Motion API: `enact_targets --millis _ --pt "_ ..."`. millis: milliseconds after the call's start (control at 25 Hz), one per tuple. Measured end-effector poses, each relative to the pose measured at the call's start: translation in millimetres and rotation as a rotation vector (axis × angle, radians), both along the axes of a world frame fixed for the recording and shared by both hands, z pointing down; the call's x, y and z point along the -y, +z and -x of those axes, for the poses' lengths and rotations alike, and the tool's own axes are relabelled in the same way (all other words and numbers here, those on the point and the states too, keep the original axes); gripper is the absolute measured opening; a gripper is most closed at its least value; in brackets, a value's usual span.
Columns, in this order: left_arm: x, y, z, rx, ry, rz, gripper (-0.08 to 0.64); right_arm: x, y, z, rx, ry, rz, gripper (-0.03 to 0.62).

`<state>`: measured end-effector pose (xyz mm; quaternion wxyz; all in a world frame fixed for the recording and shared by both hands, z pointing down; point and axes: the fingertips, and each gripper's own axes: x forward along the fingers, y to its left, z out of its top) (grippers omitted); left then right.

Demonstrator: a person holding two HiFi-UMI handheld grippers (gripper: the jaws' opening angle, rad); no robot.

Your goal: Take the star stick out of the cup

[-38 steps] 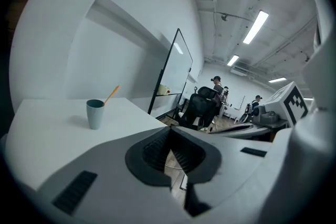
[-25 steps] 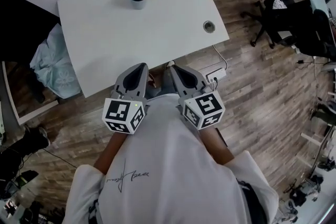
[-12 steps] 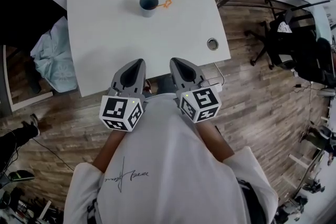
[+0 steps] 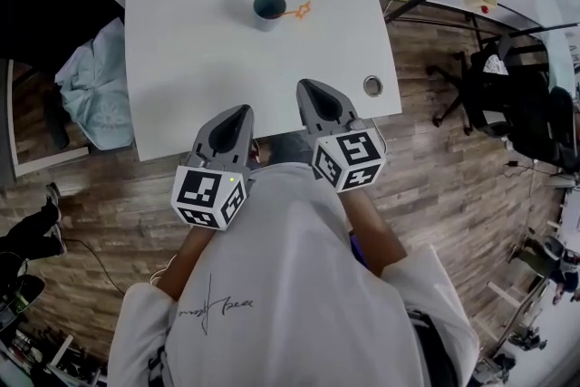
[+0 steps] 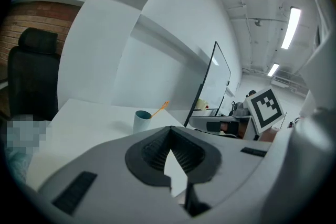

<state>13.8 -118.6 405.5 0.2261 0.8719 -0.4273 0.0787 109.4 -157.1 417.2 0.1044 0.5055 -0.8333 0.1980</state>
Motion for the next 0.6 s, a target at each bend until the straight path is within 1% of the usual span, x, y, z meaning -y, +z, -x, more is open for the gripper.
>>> enact_targets --millis 200,600 --pt "-1 1 10 -0.010 -0.016 0.002 -0.003 11 7 2 -0.012 0.014 0.001 0.011" --pt "-3 3 25 -0.007 -0.042 0.005 -0.003 31 23 1 -0.007 0.046 0.011 0.012"
